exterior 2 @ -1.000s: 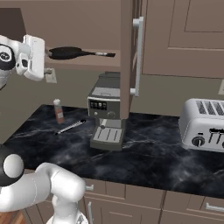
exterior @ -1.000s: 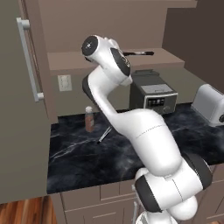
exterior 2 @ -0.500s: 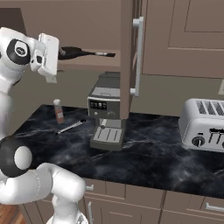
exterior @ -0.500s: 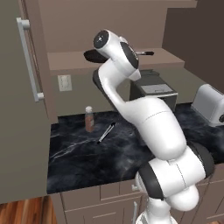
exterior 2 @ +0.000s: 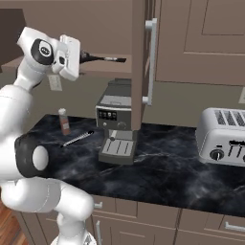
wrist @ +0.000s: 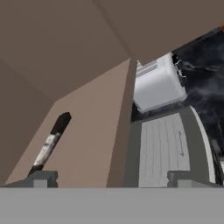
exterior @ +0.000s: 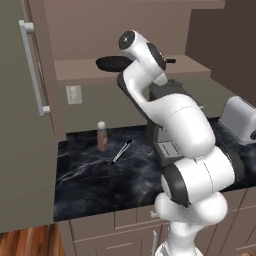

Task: Pick the pan from the cabinet and place it on the stove. Then turn on the stove burner for the pan.

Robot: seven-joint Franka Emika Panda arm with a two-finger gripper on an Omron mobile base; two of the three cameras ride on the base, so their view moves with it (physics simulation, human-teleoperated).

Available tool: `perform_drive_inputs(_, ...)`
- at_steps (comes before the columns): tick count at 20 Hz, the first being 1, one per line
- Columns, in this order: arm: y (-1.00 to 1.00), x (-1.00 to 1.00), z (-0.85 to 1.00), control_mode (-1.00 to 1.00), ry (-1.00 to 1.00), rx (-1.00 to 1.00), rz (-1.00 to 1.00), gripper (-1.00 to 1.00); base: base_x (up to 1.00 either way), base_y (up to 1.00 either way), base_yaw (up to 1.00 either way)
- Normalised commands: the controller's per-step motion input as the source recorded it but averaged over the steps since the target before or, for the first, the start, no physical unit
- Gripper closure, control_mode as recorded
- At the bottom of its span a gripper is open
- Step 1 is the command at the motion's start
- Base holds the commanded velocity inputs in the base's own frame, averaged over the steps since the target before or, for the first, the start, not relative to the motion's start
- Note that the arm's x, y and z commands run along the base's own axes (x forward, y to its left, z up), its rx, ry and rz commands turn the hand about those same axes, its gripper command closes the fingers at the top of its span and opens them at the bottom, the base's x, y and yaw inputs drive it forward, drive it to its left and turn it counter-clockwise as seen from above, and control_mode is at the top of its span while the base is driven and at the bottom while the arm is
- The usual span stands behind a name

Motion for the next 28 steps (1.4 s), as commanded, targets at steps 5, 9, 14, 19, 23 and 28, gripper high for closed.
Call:
perform_drive_inputs(5, -0.21, 0.52, 0.00, -1.00, 0.00, 0.00, 0.00, -1.00, 0.00, 0.00, 0.00)
perform_drive_inputs(9, -0.06, 0.48, 0.00, -1.00, 0.00, 0.00, 0.00, -1.00, 0.00, 0.00, 0.00)
perform_drive_inputs(14, -0.03, 0.46, 0.00, -1.00, 0.00, 0.00, 0.00, -1.00, 0.00, 0.00, 0.00)
perform_drive_inputs(19, -0.11, 0.41, 0.00, -1.00, 0.00, 0.00, 0.00, -1.00, 0.00, 0.00, 0.00)
perform_drive_inputs(23, -0.12, 0.32, 0.00, -1.00, 0.00, 0.00, 0.00, -1.00, 0.00, 0.00, 0.00)
perform_drive_inputs(28, -0.10, 0.28, -0.02, -1.00, 0.00, 0.00, 0.00, -1.00, 0.00, 0.00, 0.00)
